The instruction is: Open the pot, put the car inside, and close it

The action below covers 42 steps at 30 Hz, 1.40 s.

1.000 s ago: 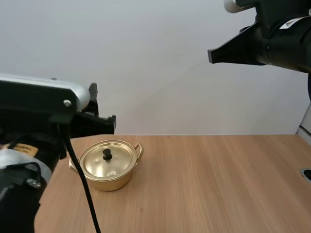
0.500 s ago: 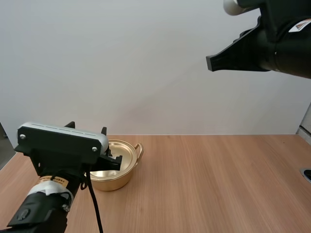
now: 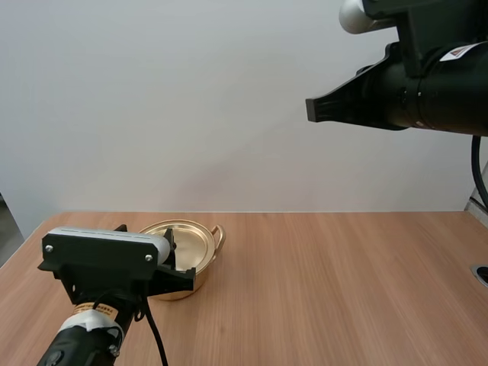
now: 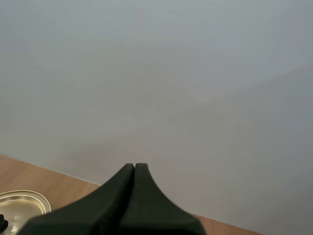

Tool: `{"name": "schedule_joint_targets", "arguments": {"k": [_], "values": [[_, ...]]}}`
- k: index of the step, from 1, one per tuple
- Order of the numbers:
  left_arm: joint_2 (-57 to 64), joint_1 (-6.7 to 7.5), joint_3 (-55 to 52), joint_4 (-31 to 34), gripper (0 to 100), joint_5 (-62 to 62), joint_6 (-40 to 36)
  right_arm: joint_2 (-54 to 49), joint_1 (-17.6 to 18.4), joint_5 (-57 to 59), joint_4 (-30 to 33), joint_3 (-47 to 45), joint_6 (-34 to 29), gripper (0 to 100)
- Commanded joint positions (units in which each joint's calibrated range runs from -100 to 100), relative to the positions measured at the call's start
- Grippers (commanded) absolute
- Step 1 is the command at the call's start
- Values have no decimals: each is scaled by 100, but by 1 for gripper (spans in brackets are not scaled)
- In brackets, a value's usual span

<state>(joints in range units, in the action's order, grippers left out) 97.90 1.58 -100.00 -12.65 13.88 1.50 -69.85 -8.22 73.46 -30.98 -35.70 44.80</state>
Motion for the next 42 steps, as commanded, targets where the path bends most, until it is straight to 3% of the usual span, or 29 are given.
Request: {"name": "schedule_joint_targets", "arguments": {"k": [1,7,11,27,33,35,37,40,42], "values": [[52,-4,0,-9,90,542,-162,-1,-4,-2,-2,-5,25,0],[210,-4,0,68,90,1445,-214,-1,-50,117,-2,-5,120,0],[210,-4,0,429,90,1250,-214,-1,-61,137,-2,-5,120,0],[210,-4,0,443,90,900,-214,-1,-61,172,-2,-5,120,0],[210,-4,0,432,90,1480,-214,-1,-61,174,82,-5,120,0],[210,-4,0,443,80,1663,-214,-1,-61,174,82,-5,120,0],[210,-4,0,443,61,1663,-214,-1,-61,174,82,-5,120,0],[210,-4,0,443,17,1663,-214,-1,-61,174,82,-5,120,0],[210,-4,0,501,0,1663,-227,-1,-61,174,82,-5,120,0]]}}
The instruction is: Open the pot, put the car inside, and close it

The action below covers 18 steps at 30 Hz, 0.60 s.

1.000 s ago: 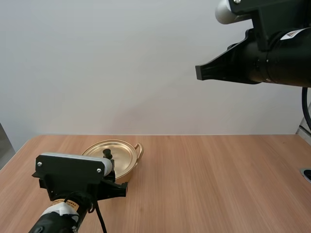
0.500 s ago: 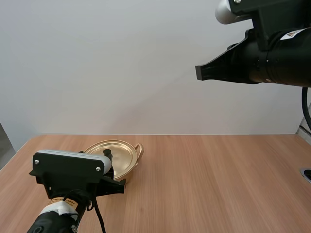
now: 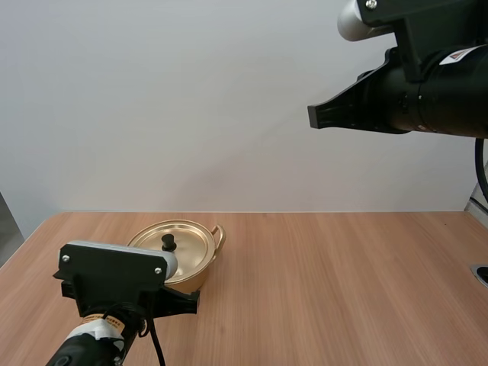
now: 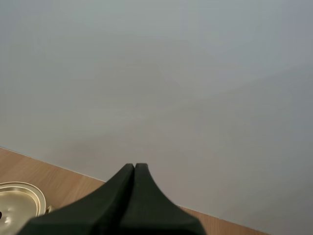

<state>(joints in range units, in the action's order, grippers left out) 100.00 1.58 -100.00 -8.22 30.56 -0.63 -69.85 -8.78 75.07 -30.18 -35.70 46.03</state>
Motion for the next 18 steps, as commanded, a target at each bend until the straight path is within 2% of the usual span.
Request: {"name": "schedule_joint_targets", "arguments": {"k": [1,10,16,18], "values": [[0,-4,0,110,0,-6,-58,-1,-4,12,2,-5,-2,0],[0,-4,0,264,0,-6,-294,-1,-4,12,11,-5,21,0],[0,-4,0,277,0,190,-1427,-1,-4,12,23,-5,21,0],[0,-4,0,277,0,286,-1566,-1,-4,12,23,-5,21,0]]}}
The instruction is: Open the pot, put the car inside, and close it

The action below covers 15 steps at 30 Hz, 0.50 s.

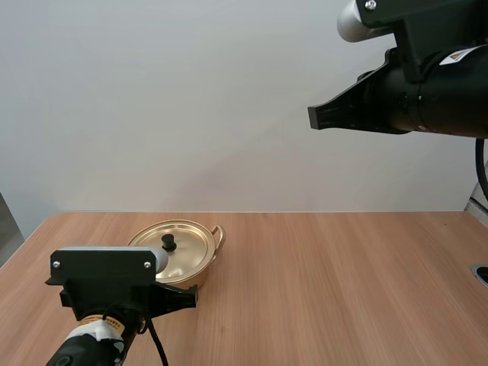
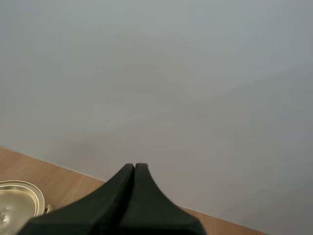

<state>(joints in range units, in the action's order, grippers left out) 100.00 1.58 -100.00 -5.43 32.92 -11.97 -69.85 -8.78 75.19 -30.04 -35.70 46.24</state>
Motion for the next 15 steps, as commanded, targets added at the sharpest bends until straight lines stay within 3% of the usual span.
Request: {"name": "schedule_joint_targets", "arguments": {"k": [1,6,15], "values": [[0,-4,0,9,0,72,-431,-1,-4,0,12,-21,0,0],[0,-4,0,15,0,72,-431,-1,-4,-391,-99,-395,0,0],[0,-4,0,11,0,51,-431,-1,-4,-3836,-429,-2844,0,0]]}}
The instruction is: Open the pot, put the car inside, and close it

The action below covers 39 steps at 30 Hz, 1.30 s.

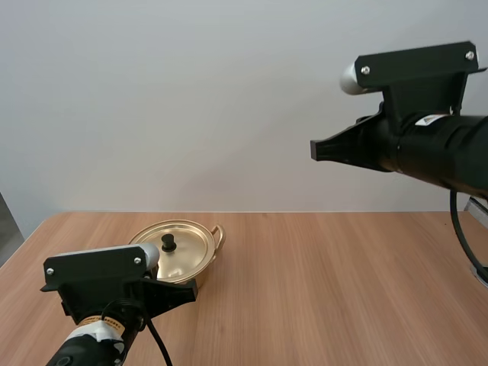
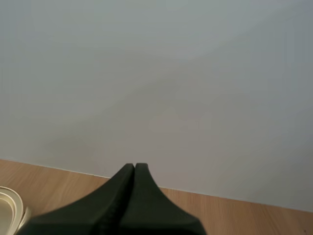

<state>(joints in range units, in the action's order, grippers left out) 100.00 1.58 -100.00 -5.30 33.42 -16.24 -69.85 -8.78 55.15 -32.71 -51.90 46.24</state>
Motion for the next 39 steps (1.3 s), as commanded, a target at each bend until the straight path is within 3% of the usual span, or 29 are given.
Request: {"name": "schedule_joint_targets", "arguments": {"k": [1,5,11,12,16,19,24,28,31,39], "values": [[0,-4,0,-2,0,0,-5,-1,-4,-2074,-205,-1401,0,0],[0,-4,0,-2,0,0,-5,11,10,-2116,-203,-1697,11,0],[0,-4,0,-2,0,0,-5,-252,579,-2605,316,-2220,332,0],[0,-4,0,-2,0,0,-5,-384,641,-2870,380,-2336,332,5],[0,-4,0,-2,0,0,-5,-1139,834,-4012,391,-3013,332,48],[0,-4,0,-2,0,0,-5,-1696,861,-4224,433,-3513,332,63],[0,-4,0,-2,0,0,-5,-2038,861,-4134,690,-4074,341,52],[0,-4,0,-2,0,0,-5,-2038,861,-4122,634,-4366,276,27],[0,-4,0,-2,0,0,-5,-2038,861,-4139,506,-4532,-197,3],[0,-4,0,-2,0,0,-5,-2038,861,-5245,721,-4810,-1240,0]]}}
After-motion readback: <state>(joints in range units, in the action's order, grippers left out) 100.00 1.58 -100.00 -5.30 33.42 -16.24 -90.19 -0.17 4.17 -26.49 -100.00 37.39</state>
